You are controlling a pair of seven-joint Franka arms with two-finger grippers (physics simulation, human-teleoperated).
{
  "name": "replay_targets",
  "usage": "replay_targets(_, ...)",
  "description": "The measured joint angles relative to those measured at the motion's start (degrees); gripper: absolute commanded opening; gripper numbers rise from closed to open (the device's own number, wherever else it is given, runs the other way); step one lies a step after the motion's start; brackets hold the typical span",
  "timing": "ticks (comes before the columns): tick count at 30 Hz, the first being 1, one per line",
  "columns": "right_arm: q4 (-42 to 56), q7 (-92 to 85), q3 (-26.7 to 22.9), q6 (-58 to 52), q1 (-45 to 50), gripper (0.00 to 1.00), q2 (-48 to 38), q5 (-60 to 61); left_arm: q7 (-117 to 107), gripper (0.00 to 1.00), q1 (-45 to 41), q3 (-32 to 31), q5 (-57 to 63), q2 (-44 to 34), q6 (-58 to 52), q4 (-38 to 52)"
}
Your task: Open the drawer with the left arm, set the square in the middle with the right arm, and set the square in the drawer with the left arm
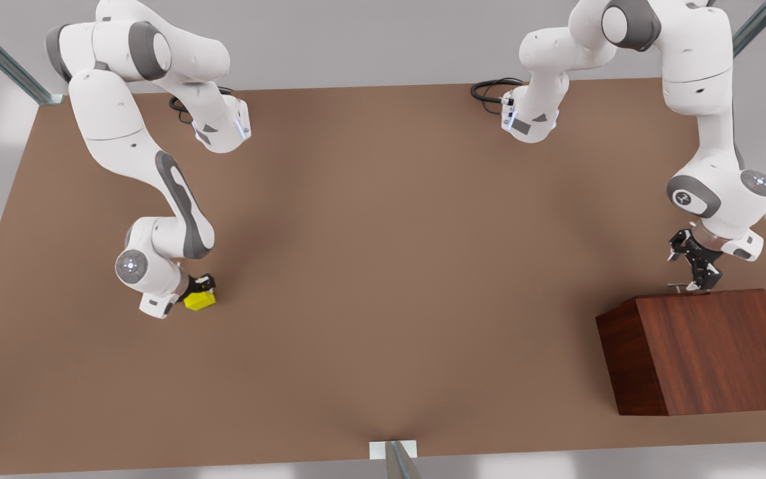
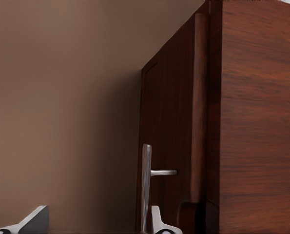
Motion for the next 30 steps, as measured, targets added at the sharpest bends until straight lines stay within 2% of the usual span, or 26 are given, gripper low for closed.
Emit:
replay_targets(7,0.05,3.59,0.25,-2.11,0.99,0.69,-2.63,0.04,0.09,1.00,0.89,0.52,-0.17,-2.04,-0.09,-2.78)
replay_targets(10,0.39,18.16,0.57,-3.50,8.42,0.69,-5.41,0.10,0.00,1.00,0.86,0.74,-0.18,-3.17,0.09,-4.79)
replay_targets(12,3.98,36.68,4.52,-3.51,14.91,0.69,-4.63,0.29,0.00,1.00,0.88,0.88,-0.25,-4.28,0.08,-6.23)
replay_targets(13,5.58,41.08,4.74,-3.50,16.85,0.70,-3.82,0.44,-0.01,1.00,0.87,0.96,-0.21,-4.54,0.17,-6.86)
replay_targets(17,25.46,68.58,4.75,-3.30,31.96,0.70,10.23,0.72,0.14,1.00,0.74,2.24,-0.09,-7.28,0.37,-10.88)
replay_targets(21,34.73,87.77,4.35,-2.91,38.81,0.70,17.24,0.95,0.08,1.00,0.73,2.98,-0.03,-9.28,0.36,-13.40)
replay_targets(27,42.58,97.58,2.55,-3.31,44.56,0.70,23.05,0.81,0.09,1.00,0.69,3.86,-0.04,-11.58,-0.22,-14.77)
replay_targets(29,42.38,97.64,2.48,-3.24,44.47,0.77,23.11,0.63,0.09,1.00,0.61,3.86,-0.07,-11.80,-0.26,-14.77)
replay_targets(30,42.11,97.70,2.46,-3.24,44.47,0.87,23.11,0.40,0.09,1.00,0.60,3.95,-0.09,-11.80,-0.26,-14.82)
